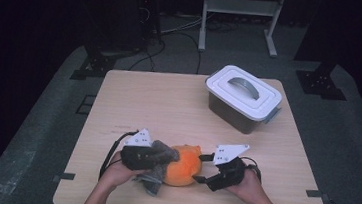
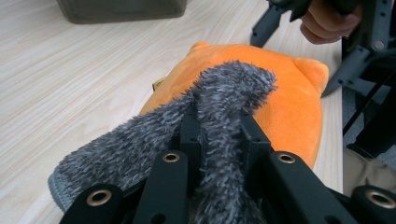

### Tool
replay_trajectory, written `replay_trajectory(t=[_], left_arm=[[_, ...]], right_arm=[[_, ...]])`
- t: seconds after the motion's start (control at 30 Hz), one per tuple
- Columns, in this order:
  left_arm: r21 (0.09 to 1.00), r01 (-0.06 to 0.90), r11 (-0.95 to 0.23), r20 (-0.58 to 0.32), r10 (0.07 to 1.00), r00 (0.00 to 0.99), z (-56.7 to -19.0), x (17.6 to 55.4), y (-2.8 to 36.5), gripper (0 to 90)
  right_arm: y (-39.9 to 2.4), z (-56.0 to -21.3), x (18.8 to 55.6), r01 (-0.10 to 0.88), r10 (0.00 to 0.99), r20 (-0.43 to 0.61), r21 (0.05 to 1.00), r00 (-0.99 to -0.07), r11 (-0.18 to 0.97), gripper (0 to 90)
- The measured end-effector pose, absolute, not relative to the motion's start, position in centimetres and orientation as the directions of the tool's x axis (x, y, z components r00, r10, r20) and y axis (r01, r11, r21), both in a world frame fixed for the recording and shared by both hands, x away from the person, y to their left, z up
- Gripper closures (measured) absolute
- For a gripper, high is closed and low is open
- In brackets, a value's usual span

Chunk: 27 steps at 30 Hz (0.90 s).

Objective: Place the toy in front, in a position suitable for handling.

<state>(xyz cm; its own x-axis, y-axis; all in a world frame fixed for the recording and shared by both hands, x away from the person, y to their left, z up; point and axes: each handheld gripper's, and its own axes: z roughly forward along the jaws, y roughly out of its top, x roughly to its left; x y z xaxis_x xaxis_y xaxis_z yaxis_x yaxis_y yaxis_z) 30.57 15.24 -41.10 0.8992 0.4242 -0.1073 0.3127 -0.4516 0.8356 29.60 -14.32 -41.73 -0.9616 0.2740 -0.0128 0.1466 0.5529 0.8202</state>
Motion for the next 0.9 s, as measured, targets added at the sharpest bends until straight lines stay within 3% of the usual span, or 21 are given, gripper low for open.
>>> replay_trajectory(t=[0.17, 0.33, 0.53, 0.9], left_arm=[[0.822, 0.309, -0.478, -0.091, 0.425, 0.901, -40.6, 30.5, 14.8, 75.8], [0.819, 0.243, -0.520, -0.033, 0.380, 0.925, -39.1, 29.7, 13.5, 76.0], [0.821, 0.163, -0.547, 0.008, 0.298, 0.955, -37.9, 28.6, 11.3, 75.9], [0.806, 0.200, -0.556, 0.002, 0.342, 0.940, -39.4, 28.3, 14.0, 75.9]], right_arm=[[-13.8, -42.1, 29.9, 0.149, 0.285, -0.018, 0.818, -0.958, 0.555, 48.4], [-13.9, -41.9, 30.0, 0.163, 0.283, 0.004, 0.825, -0.959, 0.540, 62.1], [-13.9, -41.8, 30.1, 0.183, 0.299, 0.020, 0.830, -0.954, 0.528, 62.8], [-14.4, -41.9, 30.5, 0.207, 0.312, 0.040, 0.825, -0.949, 0.525, 63.6]])
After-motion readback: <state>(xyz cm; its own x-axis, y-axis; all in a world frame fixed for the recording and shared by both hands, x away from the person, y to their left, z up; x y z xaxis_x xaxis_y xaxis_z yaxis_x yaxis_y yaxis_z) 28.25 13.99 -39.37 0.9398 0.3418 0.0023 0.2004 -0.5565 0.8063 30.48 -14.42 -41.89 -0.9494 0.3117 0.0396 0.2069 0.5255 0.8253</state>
